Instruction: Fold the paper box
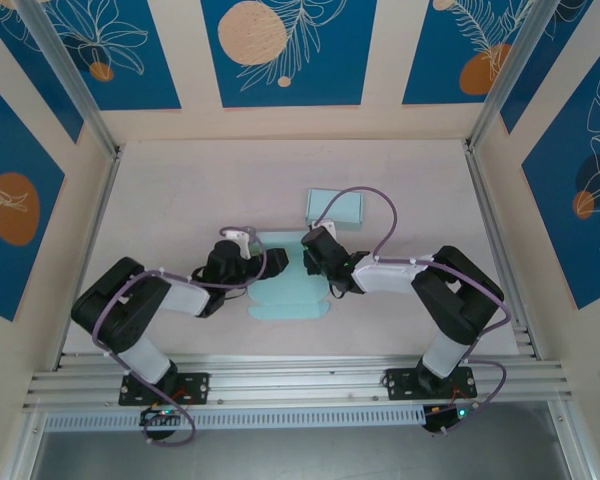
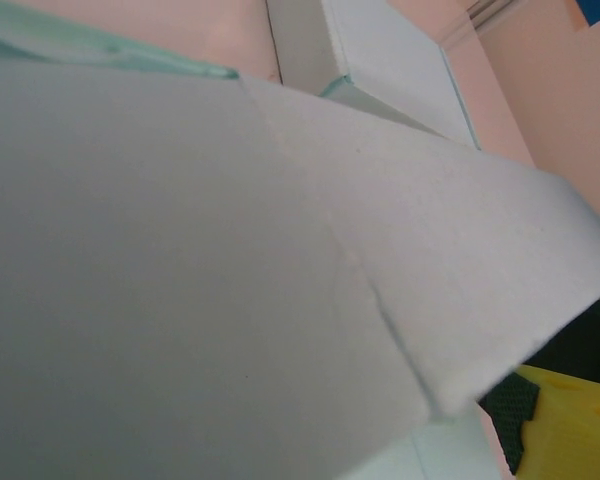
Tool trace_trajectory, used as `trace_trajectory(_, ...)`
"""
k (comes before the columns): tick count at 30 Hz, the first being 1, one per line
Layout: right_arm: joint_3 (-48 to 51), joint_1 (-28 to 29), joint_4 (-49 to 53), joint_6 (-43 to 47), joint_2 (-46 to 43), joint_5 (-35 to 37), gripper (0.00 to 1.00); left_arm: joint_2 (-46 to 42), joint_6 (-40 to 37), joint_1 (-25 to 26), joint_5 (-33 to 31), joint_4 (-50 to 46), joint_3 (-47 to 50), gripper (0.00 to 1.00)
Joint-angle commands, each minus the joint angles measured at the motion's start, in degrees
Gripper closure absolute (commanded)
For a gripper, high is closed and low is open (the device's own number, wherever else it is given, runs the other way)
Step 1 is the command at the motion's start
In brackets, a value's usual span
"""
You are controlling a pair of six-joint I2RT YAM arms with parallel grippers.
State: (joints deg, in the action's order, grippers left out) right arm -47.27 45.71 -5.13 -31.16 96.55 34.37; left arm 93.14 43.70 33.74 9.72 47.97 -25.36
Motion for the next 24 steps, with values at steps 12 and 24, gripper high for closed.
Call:
trace_trajectory(12,-1.0,1.0,1.3,-1.9,0.8,-0.4,0.81,-30.8,-10.5,1.0,-3.1,-33.0,-2.9,0.0)
trace_trajectory(24,-1.1,1.3,2.1,-1.6,0.4,0.0,0.81,-33.0,-27.2,-0.8,-9.4,-46.6,-11.7,0.0)
